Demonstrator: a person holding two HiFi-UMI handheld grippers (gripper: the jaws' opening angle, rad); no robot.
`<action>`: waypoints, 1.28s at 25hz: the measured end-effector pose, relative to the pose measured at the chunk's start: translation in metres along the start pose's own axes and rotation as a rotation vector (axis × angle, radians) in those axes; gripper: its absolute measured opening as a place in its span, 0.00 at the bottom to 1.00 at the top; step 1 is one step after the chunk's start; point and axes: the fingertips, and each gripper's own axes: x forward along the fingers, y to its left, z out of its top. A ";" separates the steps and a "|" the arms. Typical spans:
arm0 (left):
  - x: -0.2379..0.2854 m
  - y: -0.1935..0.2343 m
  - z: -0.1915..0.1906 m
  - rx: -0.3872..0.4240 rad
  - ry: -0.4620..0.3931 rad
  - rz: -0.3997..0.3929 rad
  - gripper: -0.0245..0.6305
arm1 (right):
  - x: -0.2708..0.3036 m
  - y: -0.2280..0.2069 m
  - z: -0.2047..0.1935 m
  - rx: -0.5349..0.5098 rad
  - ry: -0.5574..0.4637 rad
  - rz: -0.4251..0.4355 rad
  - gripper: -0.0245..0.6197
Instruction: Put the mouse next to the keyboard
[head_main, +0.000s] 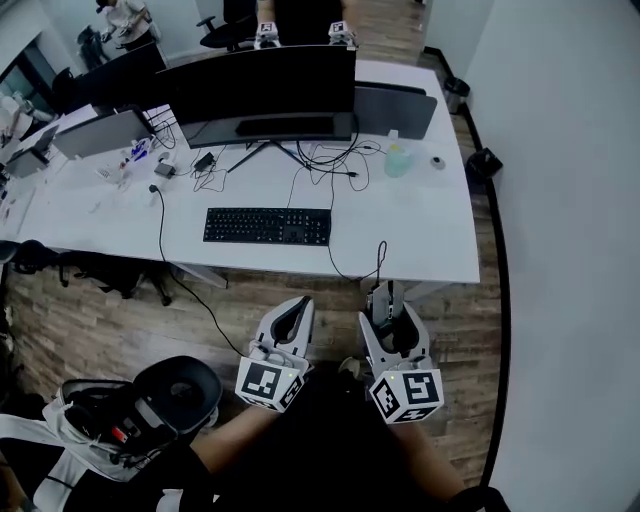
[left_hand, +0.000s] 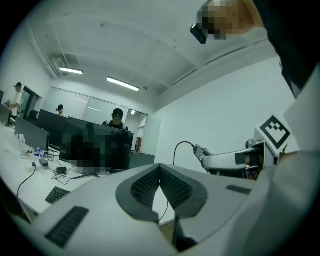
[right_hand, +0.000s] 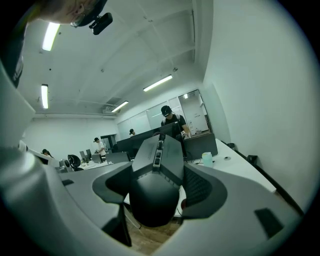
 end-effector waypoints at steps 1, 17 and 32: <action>0.004 -0.003 -0.002 0.005 0.004 0.009 0.04 | 0.001 -0.007 -0.001 0.002 0.003 0.007 0.52; 0.061 -0.018 -0.026 0.039 0.033 0.099 0.04 | 0.067 -0.082 -0.048 0.083 0.138 0.022 0.52; 0.146 0.075 -0.053 -0.048 0.073 0.078 0.04 | 0.213 -0.140 -0.118 -0.020 0.336 -0.114 0.52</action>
